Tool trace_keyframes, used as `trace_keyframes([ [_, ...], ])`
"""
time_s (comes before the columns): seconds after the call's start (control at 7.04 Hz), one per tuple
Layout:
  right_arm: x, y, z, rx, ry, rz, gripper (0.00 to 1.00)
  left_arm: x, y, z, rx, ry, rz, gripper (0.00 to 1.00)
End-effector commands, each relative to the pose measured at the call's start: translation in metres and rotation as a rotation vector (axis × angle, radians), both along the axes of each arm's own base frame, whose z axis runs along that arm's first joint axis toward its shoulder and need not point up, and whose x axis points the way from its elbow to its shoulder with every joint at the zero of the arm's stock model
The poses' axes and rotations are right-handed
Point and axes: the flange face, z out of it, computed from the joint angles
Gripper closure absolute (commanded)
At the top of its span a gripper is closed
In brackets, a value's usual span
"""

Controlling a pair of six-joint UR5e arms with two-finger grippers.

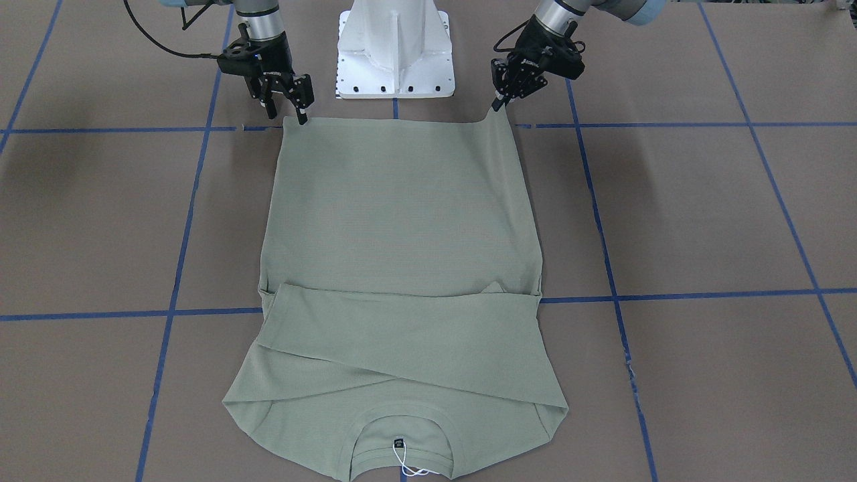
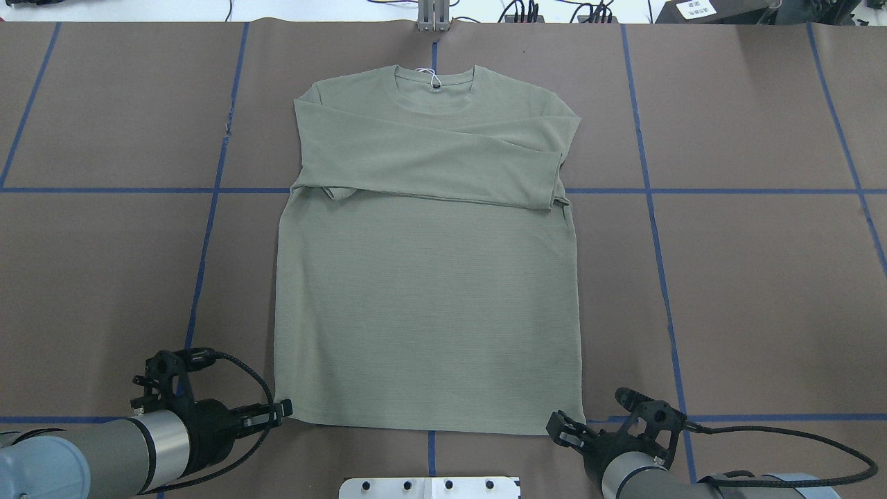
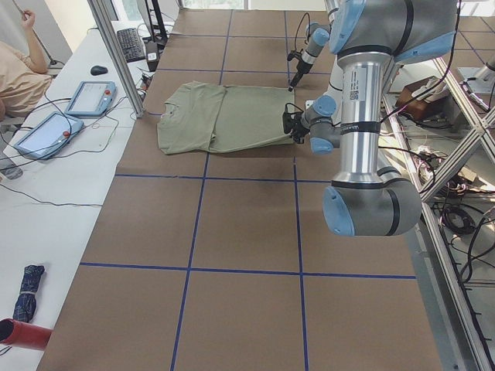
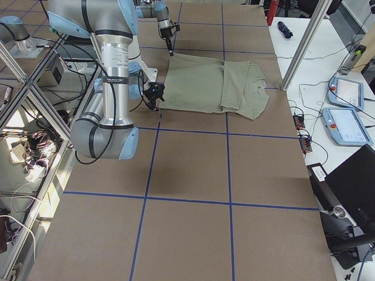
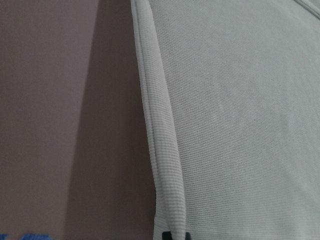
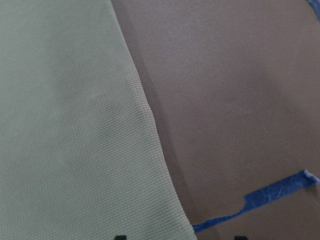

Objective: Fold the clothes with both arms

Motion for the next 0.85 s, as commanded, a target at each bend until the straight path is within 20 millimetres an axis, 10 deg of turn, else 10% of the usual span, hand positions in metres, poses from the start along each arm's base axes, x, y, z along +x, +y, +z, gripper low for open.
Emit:
trace_keyframes([
  [0.0, -0.002, 0.000, -0.002, 0.012, -0.006, 0.016, 0.45, -0.001, 0.000, 0.000, 0.000, 0.001, -0.001, 1.00],
  [0.57, -0.001, -0.002, -0.001, 0.026, -0.001, 0.025, 1.00, -0.001, -0.001, -0.001, 0.001, 0.002, -0.003, 1.00],
  [0.71, 0.010, -0.008, -0.017, 0.028, -0.024, 0.031, 1.00, -0.002, 0.000, -0.005, 0.001, 0.010, -0.001, 1.00],
])
